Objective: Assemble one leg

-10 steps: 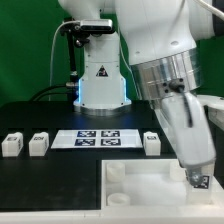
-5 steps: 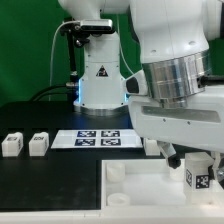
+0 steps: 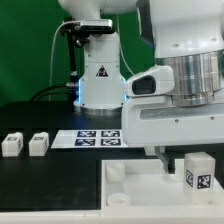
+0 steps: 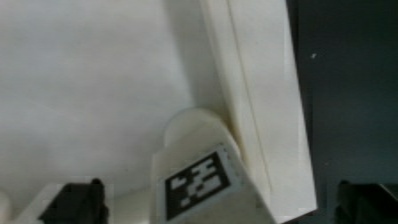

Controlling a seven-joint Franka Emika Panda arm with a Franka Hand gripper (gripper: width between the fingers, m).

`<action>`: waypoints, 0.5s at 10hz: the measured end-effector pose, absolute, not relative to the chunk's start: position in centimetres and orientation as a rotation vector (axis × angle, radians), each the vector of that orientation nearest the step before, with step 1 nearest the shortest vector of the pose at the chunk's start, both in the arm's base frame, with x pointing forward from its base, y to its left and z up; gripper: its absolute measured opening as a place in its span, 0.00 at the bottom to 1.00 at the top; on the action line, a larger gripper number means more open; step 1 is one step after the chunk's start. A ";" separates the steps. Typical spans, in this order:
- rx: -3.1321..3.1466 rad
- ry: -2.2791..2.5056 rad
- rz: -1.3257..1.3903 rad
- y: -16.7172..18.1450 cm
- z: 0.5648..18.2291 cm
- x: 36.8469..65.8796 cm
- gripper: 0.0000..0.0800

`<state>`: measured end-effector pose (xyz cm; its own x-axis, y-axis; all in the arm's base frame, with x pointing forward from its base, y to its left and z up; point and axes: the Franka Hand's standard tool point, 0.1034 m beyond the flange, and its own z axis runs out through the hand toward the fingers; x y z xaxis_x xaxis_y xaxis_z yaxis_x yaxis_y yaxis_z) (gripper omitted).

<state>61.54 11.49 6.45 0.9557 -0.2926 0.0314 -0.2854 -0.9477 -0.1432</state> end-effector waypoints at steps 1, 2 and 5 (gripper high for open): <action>-2.965 0.475 -0.076 11.5 6.5 61.5 0.78; -2.963 0.486 -0.075 11.5 6.5 61.5 0.78; -2.876 0.837 -0.024 11.8 6.3 61.1 0.38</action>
Offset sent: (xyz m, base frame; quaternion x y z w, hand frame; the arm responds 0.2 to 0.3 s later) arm 0.0000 0.0000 0.0000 0.0000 0.0000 0.2667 0.9638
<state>61.10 11.76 6.33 0.8447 -0.5346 -0.0254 -0.5323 -0.8342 -0.1442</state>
